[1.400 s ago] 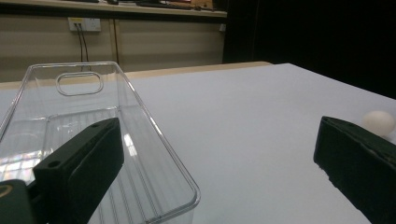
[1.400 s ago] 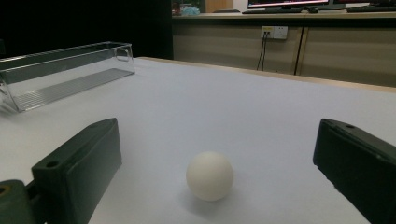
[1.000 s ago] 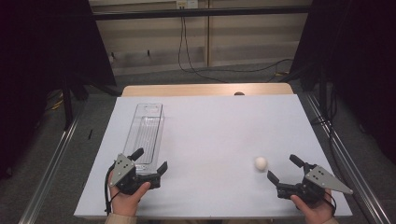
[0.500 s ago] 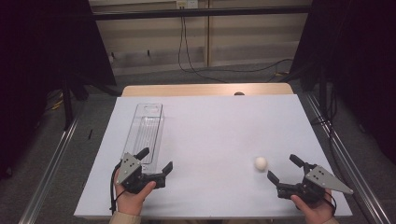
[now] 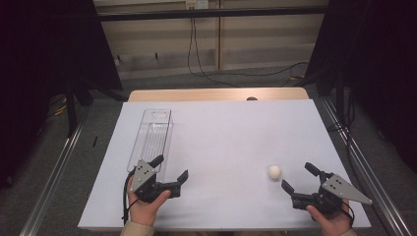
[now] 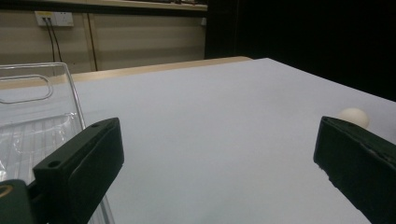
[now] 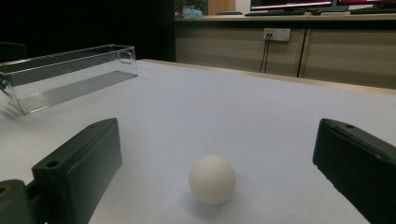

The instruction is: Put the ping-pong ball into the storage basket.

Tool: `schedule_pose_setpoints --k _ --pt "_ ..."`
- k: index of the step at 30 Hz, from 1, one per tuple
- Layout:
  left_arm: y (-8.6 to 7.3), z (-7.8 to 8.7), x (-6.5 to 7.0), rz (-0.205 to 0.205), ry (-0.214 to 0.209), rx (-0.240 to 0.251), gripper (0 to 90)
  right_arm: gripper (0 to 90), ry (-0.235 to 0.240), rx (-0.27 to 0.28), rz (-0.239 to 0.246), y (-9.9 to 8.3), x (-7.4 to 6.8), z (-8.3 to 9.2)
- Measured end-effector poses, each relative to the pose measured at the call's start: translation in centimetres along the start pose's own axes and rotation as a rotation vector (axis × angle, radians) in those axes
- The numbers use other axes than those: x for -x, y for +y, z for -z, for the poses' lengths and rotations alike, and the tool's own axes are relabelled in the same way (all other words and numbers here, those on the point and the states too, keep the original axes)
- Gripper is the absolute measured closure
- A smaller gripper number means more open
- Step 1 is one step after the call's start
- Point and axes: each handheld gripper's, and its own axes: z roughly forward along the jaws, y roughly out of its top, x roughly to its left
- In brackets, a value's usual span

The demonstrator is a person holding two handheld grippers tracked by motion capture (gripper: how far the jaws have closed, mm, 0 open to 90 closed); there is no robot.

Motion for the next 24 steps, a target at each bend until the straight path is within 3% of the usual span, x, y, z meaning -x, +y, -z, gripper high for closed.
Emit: schedule_pose_setpoints --k 24 --pt "0.04 -0.83 0.79 -0.011 -0.021 -0.01 1.8 0.6 0.008 0.006 -0.002 0.02 -0.04 -0.01"
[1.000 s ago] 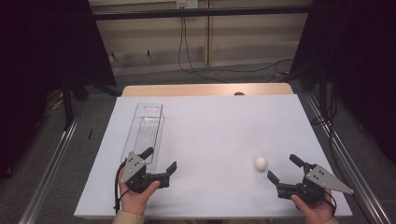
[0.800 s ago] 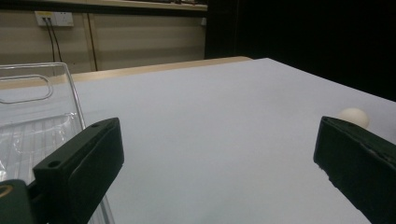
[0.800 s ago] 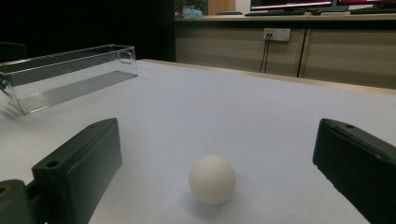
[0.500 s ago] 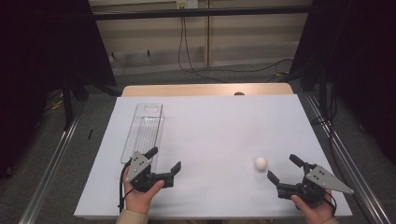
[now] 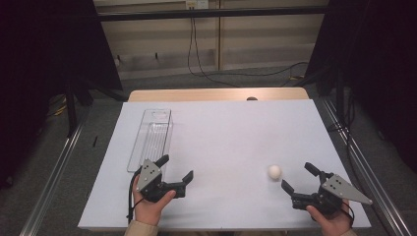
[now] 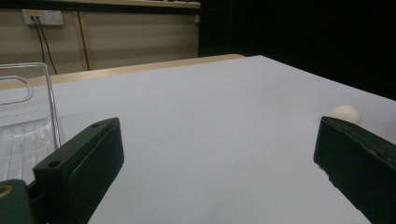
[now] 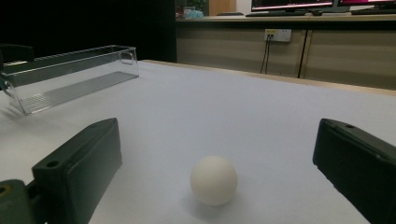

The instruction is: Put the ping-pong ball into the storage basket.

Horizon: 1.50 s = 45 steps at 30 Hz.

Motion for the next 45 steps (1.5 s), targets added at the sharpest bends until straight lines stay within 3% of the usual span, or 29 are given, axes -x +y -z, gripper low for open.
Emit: schedule_pose_setpoints --k 45 --pt "0.1 -3.1 2.2 -0.015 -0.067 -0.028 1.7 0.7 0.003 0.004 -0.005 0.1 -0.1 0.0"
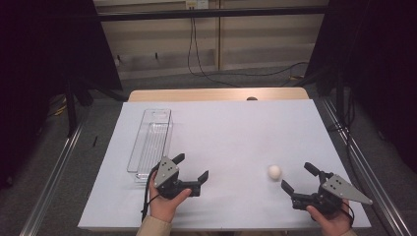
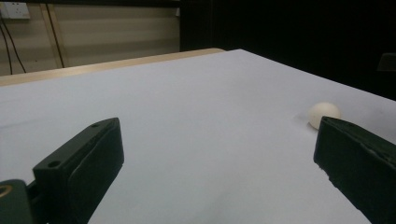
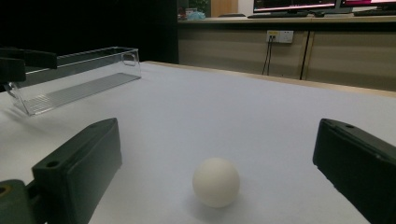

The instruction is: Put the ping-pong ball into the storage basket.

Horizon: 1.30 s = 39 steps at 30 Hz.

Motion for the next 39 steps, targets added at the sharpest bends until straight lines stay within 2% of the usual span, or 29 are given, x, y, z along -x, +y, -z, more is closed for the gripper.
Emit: schedule_pose_setpoints --k 39 --pt "0.2 -2.1 1.4 -0.006 -0.042 -0.036 1.7 0.6 0.002 0.005 -0.006 0.0 -0.1 -0.1"
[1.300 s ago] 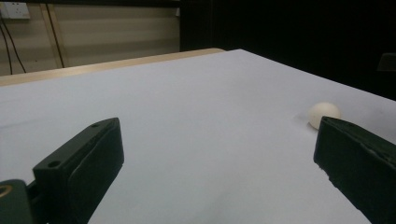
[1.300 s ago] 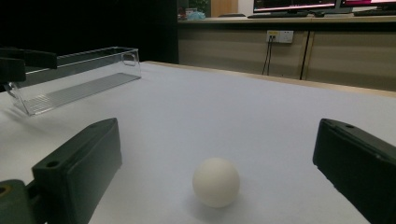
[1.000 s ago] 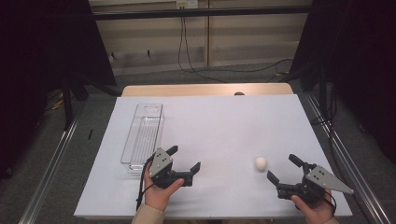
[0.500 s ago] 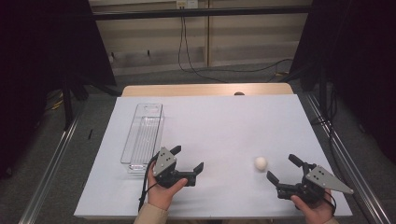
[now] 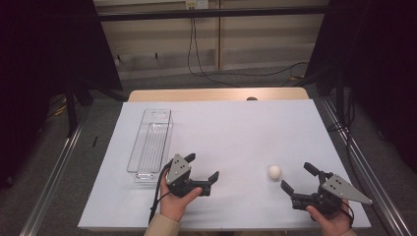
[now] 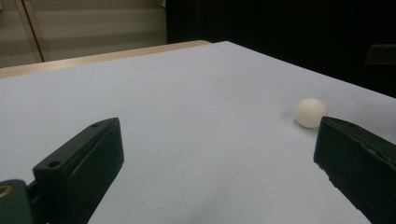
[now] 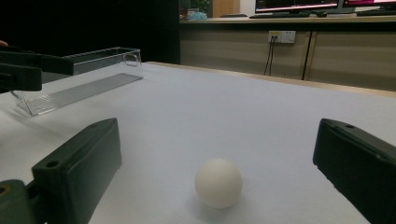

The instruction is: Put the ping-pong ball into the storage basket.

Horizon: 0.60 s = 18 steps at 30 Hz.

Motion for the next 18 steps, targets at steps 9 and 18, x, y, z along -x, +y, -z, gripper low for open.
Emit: schedule_pose_setpoints --k 9,18 --pt "0.1 -0.5 0.2 -0.004 -0.014 -0.018 1.7 0.6 0.001 0.001 0.0 0.0 0.0 0.0" --pt "0.3 -1.3 0.7 -0.008 -0.025 -0.016 1.7 0.6 0.004 0.0 -0.001 0.0 0.0 0.0"
